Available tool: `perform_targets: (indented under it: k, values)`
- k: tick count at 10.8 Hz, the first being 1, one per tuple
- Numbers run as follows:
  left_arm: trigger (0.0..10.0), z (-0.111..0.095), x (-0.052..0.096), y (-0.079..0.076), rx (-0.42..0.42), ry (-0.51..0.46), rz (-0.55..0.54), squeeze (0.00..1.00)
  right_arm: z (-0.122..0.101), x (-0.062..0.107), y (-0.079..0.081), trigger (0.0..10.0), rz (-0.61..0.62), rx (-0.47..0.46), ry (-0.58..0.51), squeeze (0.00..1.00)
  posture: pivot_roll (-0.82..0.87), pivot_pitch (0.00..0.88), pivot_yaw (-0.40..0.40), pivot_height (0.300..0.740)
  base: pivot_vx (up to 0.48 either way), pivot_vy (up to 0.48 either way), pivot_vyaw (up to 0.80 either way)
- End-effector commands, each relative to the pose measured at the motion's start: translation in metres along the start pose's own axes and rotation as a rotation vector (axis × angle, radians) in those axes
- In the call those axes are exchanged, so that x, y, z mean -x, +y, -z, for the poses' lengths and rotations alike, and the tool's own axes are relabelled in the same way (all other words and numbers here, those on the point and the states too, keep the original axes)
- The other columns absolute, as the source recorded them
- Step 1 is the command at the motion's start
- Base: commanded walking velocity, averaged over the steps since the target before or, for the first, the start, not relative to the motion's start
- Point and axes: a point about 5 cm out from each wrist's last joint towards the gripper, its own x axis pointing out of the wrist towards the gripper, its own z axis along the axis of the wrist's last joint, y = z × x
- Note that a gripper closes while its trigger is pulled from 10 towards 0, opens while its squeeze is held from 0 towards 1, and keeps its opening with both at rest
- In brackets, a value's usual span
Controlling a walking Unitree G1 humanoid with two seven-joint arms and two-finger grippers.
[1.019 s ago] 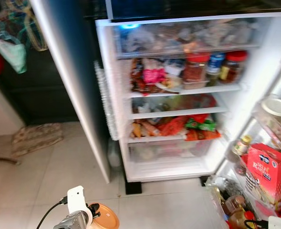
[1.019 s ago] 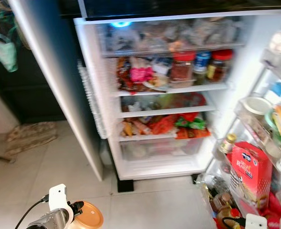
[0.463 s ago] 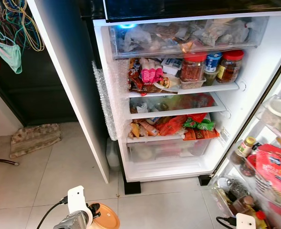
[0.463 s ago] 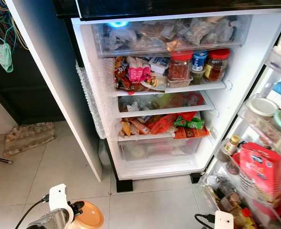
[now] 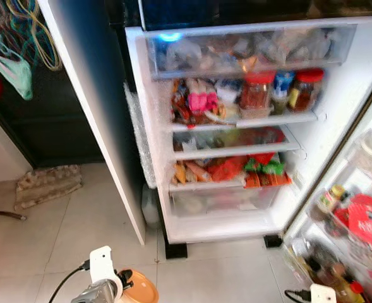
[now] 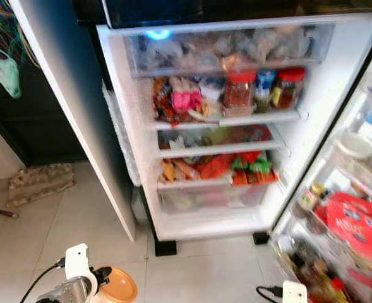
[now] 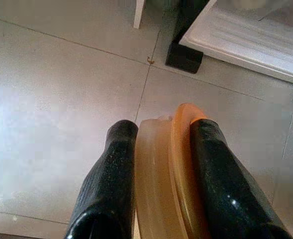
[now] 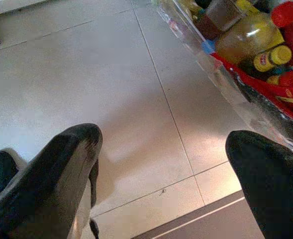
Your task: Restocking fridge
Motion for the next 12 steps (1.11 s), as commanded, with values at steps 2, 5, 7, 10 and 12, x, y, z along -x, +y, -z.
perform_targets:
  k: [2,5,7,10,12]
  values:
    - [10.0,-0.0053,0.0001,0.0019,-0.012,-0.021,-0.007,0.00,-0.0001,-0.0001,0.0023,10.0,-0.016,0.015,0.006,0.00,0.06,0.000,0.008,0.740,0.328,0.000,-0.38]
    - [10.0,-0.0059,0.0000,0.0012,-0.002,-0.025,-0.005,0.00,-0.0013,-0.0001,0.0042,10.0,-0.014,0.000,-0.007,0.00,0.06,0.000,0.005,0.740,0.328,0.000,0.00]
    - [10.0,-0.0061,-0.0001,0.0010,0.000,-0.025,-0.006,0.00,-0.0011,-0.0001,0.0038,10.0,-0.020,0.003,-0.004,0.00,0.07,0.000,0.004,0.740,0.332,0.000,0.00]
    - [10.0,-0.0063,-0.0001,0.0008,-0.002,-0.025,-0.006,0.00,-0.0011,-0.0001,0.0029,10.0,-0.022,0.009,-0.002,0.00,0.07,0.000,0.004,0.740,0.333,0.000,0.00]
    - [10.0,-0.0069,-0.0001,0.0007,-0.012,-0.029,-0.004,0.00,-0.0015,-0.0001,0.0033,10.0,-0.032,0.012,-0.004,0.00,0.07,0.000,0.004,0.740,0.129,0.000,0.00]
